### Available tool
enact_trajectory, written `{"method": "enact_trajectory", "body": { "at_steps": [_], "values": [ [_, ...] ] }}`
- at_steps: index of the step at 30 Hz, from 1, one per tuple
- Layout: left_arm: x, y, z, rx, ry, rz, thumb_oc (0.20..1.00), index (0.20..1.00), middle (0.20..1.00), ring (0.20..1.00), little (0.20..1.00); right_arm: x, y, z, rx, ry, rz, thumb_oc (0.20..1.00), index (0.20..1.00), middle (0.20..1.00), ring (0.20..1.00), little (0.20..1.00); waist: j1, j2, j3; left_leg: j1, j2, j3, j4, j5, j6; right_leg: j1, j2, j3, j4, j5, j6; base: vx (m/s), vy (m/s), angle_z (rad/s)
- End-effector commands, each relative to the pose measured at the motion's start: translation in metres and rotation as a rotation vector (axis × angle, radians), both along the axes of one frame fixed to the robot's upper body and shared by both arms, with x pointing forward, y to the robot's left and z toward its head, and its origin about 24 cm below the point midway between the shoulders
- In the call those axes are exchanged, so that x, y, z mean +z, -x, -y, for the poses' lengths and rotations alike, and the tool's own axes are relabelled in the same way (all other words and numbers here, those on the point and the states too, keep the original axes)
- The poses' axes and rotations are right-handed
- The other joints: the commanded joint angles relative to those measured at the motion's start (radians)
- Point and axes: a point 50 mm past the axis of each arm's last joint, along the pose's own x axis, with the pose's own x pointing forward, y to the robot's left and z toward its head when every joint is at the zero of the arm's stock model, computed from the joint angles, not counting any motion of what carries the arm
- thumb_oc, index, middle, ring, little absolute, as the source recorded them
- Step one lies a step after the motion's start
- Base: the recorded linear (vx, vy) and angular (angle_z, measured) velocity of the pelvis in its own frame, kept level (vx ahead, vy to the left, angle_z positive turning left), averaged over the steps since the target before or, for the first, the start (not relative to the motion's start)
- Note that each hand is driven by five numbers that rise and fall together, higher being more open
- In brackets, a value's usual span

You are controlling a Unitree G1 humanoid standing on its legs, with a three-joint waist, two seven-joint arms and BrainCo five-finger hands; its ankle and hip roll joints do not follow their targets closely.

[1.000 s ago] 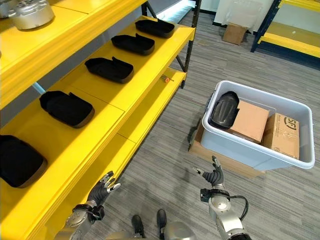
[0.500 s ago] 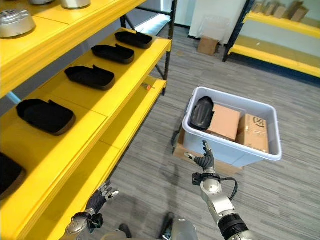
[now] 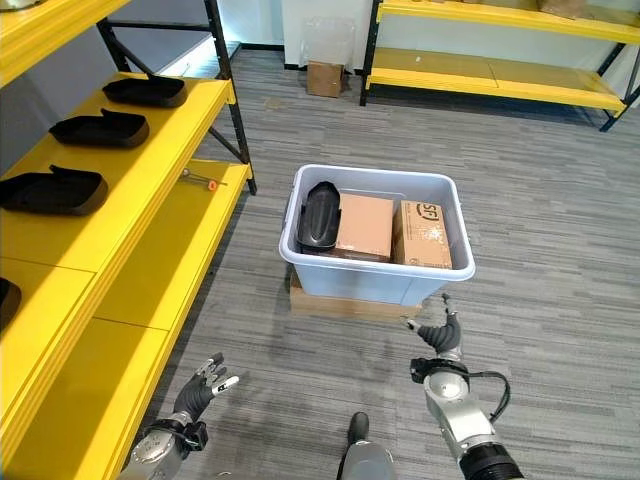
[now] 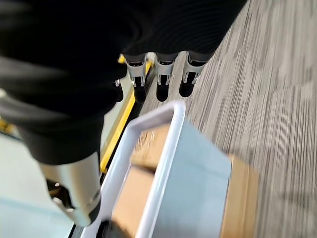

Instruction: Move parts from the plastic box to the shelf.

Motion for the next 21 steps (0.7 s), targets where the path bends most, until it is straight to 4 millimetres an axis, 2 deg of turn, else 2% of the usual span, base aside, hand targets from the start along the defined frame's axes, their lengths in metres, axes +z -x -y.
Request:
{"method": "enact_trajectory", "body": {
  "at_steps": [1,4,5,8,11,13,15,16,18,21],
  "values": [
    [0.013,0.000,-0.008,-0.045,-0.023,0.057,1.000,1.000,1.000,1.000,1.000,0.018,-0.008,-0.006,0.008,0.035,0.107,1.000,1.000,1.000,1.000,1.000,0.015,-0.078,-0.016,-0.067,-0.076,-0.005,0.037,0.014,-0.030,0.114,-0.080,-0.037,-0.007,-0.029,0.066,0.09,-0.219,-0.10],
    [0.016,-0.009,-0.003,-0.079,-0.023,0.078,1.000,1.000,1.000,1.000,1.000,0.018,-0.006,0.002,-0.013,0.056,0.112,1.000,1.000,1.000,1.000,1.000,-0.007,-0.071,-0.012,-0.087,-0.036,0.016,0.107,0.048,-0.052,0.104,-0.047,-0.043,0.012,-0.061,0.030,0.13,-0.326,-0.14],
    [0.019,-0.015,-0.001,-0.086,-0.020,0.088,1.000,1.000,1.000,1.000,1.000,0.019,-0.006,0.004,-0.005,0.069,0.118,1.000,1.000,1.000,1.000,1.000,-0.022,-0.066,-0.011,-0.095,-0.018,0.038,0.138,0.077,-0.066,0.104,-0.029,-0.048,0.014,-0.072,0.015,0.10,-0.252,-0.33],
    [0.022,-0.021,0.002,-0.088,-0.021,0.104,1.000,1.000,1.000,1.000,1.000,0.019,-0.005,0.005,0.012,0.076,0.116,1.000,1.000,1.000,1.000,1.000,-0.041,-0.062,-0.012,-0.106,0.004,0.071,0.172,0.115,-0.086,0.109,-0.007,-0.058,0.004,-0.081,-0.001,0.09,-0.234,-0.21],
    [0.026,-0.030,0.004,-0.090,-0.029,0.128,1.000,1.000,1.000,1.000,1.000,0.018,-0.002,0.004,0.036,0.072,0.106,1.000,1.000,1.000,1.000,1.000,-0.068,-0.061,-0.018,-0.103,0.037,0.139,0.226,0.145,-0.106,0.121,0.011,-0.081,-0.027,-0.083,-0.017,0.06,-0.182,0.09],
    [0.029,-0.033,0.004,-0.082,-0.030,0.140,1.000,1.000,1.000,1.000,1.000,0.017,-0.002,0.001,0.051,0.075,0.101,1.000,1.000,1.000,1.000,1.000,-0.068,-0.059,-0.018,-0.109,0.006,0.127,0.235,0.116,-0.092,0.116,0.020,-0.077,-0.030,-0.085,-0.022,0.05,-0.117,0.01],
    [0.032,-0.035,0.004,-0.078,-0.038,0.149,1.000,1.000,1.000,1.000,1.000,0.013,-0.002,-0.003,0.063,0.054,0.094,1.000,1.000,1.000,1.000,1.000,-0.058,-0.054,-0.013,-0.131,-0.087,0.065,0.211,0.043,-0.048,0.109,0.027,-0.045,-0.026,-0.078,-0.015,0.09,-0.027,-0.14],
    [0.034,-0.035,0.002,-0.074,-0.044,0.151,1.000,1.000,1.000,1.000,1.000,0.012,-0.001,-0.006,0.094,0.049,0.094,1.000,1.000,1.000,1.000,1.000,-0.051,-0.050,-0.008,-0.146,-0.154,0.026,0.166,0.005,-0.019,0.113,0.033,-0.014,-0.033,-0.071,-0.006,0.11,0.012,-0.30],
    [0.035,-0.035,0.000,-0.076,-0.047,0.149,1.000,1.000,1.000,1.000,1.000,0.012,-0.001,-0.008,0.107,0.043,0.090,1.000,1.000,1.000,1.000,1.000,-0.052,-0.048,-0.007,-0.150,-0.167,0.028,0.138,0.005,-0.015,0.117,0.034,-0.007,-0.040,-0.068,-0.002,0.09,0.028,-0.39],
    [0.034,-0.033,-0.002,-0.080,-0.053,0.148,1.000,1.000,1.000,1.000,1.000,0.009,0.003,-0.013,0.150,0.030,0.066,1.000,1.000,1.000,1.000,1.000,-0.047,-0.039,-0.002,-0.188,-0.193,0.004,0.041,0.056,-0.027,0.140,0.039,0.016,-0.065,-0.064,0.006,0.15,0.074,-0.13]
  ]
}}
